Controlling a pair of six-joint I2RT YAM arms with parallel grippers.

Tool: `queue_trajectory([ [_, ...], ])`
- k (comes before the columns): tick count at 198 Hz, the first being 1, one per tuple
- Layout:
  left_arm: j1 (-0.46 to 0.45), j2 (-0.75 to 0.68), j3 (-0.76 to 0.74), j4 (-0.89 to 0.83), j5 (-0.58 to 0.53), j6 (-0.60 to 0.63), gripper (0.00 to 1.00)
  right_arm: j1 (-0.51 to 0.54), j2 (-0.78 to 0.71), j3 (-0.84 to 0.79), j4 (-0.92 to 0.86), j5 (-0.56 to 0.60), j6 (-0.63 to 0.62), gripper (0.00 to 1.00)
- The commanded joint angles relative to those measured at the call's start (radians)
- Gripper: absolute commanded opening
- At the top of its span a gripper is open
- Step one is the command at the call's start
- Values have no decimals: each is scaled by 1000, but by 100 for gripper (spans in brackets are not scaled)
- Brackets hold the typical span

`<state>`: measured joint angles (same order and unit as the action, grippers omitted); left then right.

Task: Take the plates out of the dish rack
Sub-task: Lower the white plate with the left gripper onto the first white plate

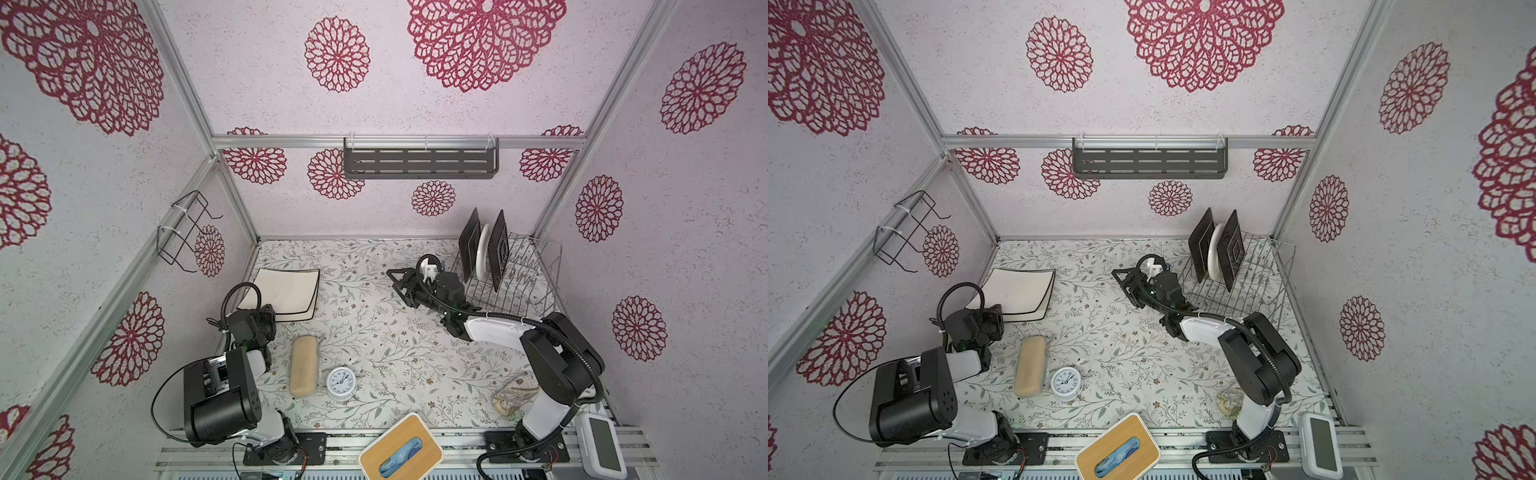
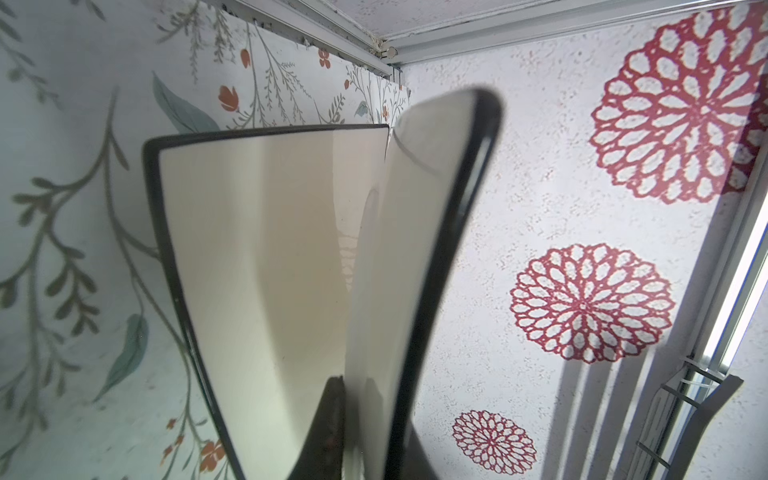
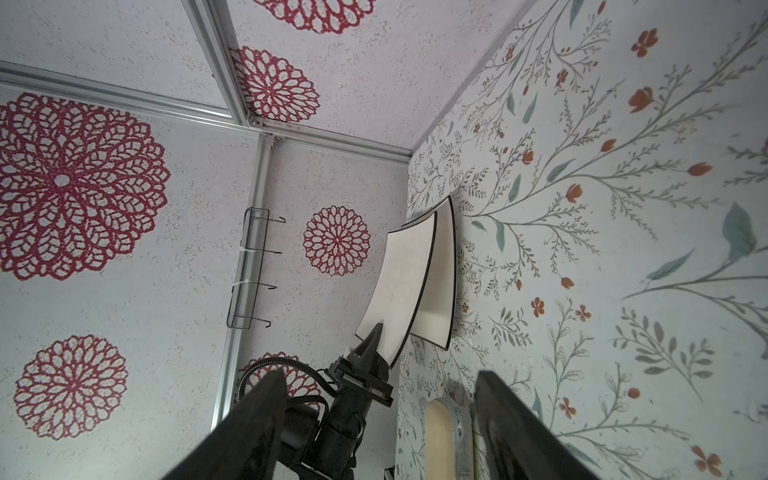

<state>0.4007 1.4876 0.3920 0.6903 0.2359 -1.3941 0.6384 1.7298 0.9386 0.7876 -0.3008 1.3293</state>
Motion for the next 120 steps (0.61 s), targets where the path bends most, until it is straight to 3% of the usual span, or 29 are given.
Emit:
queue_trajectory([
  [1, 9, -10, 59, 219, 22, 6, 0, 2, 4, 39, 36, -24, 12, 74],
  [120, 9, 33, 71, 228, 8, 24, 0, 3, 38, 64, 42, -36, 21, 74],
])
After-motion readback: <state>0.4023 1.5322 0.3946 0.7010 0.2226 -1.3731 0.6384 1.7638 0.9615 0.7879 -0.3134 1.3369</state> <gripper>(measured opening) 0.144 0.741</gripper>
